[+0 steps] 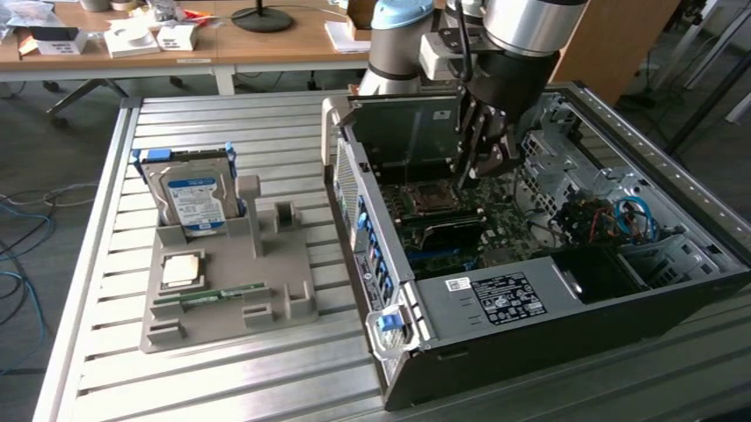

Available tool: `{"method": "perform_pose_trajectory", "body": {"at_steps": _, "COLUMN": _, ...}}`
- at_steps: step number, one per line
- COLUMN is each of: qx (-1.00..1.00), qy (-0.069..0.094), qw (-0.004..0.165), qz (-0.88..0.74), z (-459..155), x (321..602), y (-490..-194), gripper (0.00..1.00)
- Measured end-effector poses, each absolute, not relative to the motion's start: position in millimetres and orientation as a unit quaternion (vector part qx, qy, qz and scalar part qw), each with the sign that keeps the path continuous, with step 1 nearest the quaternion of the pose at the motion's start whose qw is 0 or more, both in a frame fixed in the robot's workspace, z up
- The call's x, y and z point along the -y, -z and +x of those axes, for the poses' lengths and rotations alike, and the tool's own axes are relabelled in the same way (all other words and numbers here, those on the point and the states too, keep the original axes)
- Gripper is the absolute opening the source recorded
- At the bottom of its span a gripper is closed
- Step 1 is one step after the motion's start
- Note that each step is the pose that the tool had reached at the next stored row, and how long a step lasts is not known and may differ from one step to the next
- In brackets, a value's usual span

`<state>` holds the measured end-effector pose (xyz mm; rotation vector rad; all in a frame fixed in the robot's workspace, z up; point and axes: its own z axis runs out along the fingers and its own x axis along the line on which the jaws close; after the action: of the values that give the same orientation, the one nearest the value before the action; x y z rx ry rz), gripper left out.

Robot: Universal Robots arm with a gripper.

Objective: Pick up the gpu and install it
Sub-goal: 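Insert the gpu into the slot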

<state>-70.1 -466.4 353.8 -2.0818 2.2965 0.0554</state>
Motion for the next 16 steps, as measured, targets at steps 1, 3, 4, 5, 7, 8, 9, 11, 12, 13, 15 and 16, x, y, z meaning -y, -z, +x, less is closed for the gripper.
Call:
{"method": "perform_pose_trajectory", "body": {"at_steps": 1, "qx": -0.741, "qy": -0.018, "qw": 0.021, "qz": -0.671, "z": -70.1, "x": 466.4, "y": -353.7, "gripper": 0.33}}
{"method": "perform_pose_trajectory", "body": {"at_steps": 3, "qx": -0.741, "qy": -0.018, "qw": 0.021, "qz": -0.671, "z": -70.1, "x": 466.4, "y": -353.8, "gripper": 0.33}}
{"method": "perform_pose_trajectory", "body": {"at_steps": 4, "qx": -0.741, "qy": -0.018, "qw": 0.021, "qz": -0.671, "z": -70.1, "x": 466.4, "y": -353.8, "gripper": 0.33}}
{"method": "perform_pose_trajectory", "body": {"at_steps": 5, "qx": -0.741, "qy": -0.018, "qw": 0.021, "qz": -0.671, "z": -70.1, "x": 466.4, "y": -353.9, "gripper": 0.33}}
{"method": "perform_pose_trajectory", "body": {"at_steps": 7, "qx": -0.74, "qy": -0.018, "qw": 0.021, "qz": -0.672, "z": -70.1, "x": 466.4, "y": -353.9, "gripper": 0.33}}
{"method": "perform_pose_trajectory", "body": {"at_steps": 8, "qx": -0.74, "qy": -0.018, "qw": 0.021, "qz": -0.672, "z": -70.1, "x": 466.4, "y": -353.9, "gripper": 0.33}}
{"method": "perform_pose_trajectory", "body": {"at_steps": 9, "qx": -0.74, "qy": -0.018, "qw": 0.021, "qz": -0.672, "z": -70.1, "x": 466.4, "y": -354.1, "gripper": 0.33}}
{"method": "perform_pose_trajectory", "body": {"at_steps": 11, "qx": -0.739, "qy": -0.018, "qw": 0.02, "qz": -0.673, "z": -70.1, "x": 466.4, "y": -355.0, "gripper": 0.33}}
{"method": "perform_pose_trajectory", "body": {"at_steps": 12, "qx": -0.738, "qy": -0.018, "qw": 0.021, "qz": -0.674, "z": -70.1, "x": 466.4, "y": -355.0, "gripper": 0.33}}
{"method": "perform_pose_trajectory", "body": {"at_steps": 13, "qx": -0.738, "qy": -0.018, "qw": 0.021, "qz": -0.674, "z": -70.1, "x": 466.4, "y": -355.0, "gripper": 0.33}}
{"method": "perform_pose_trajectory", "body": {"at_steps": 15, "qx": -0.738, "qy": -0.018, "qw": 0.021, "qz": -0.674, "z": -70.1, "x": 466.4, "y": -355.0, "gripper": 0.33}}
{"method": "perform_pose_trajectory", "body": {"at_steps": 16, "qx": -0.738, "qy": -0.018, "qw": 0.021, "qz": -0.674, "z": -70.1, "x": 466.4, "y": -355.0, "gripper": 0.33}}
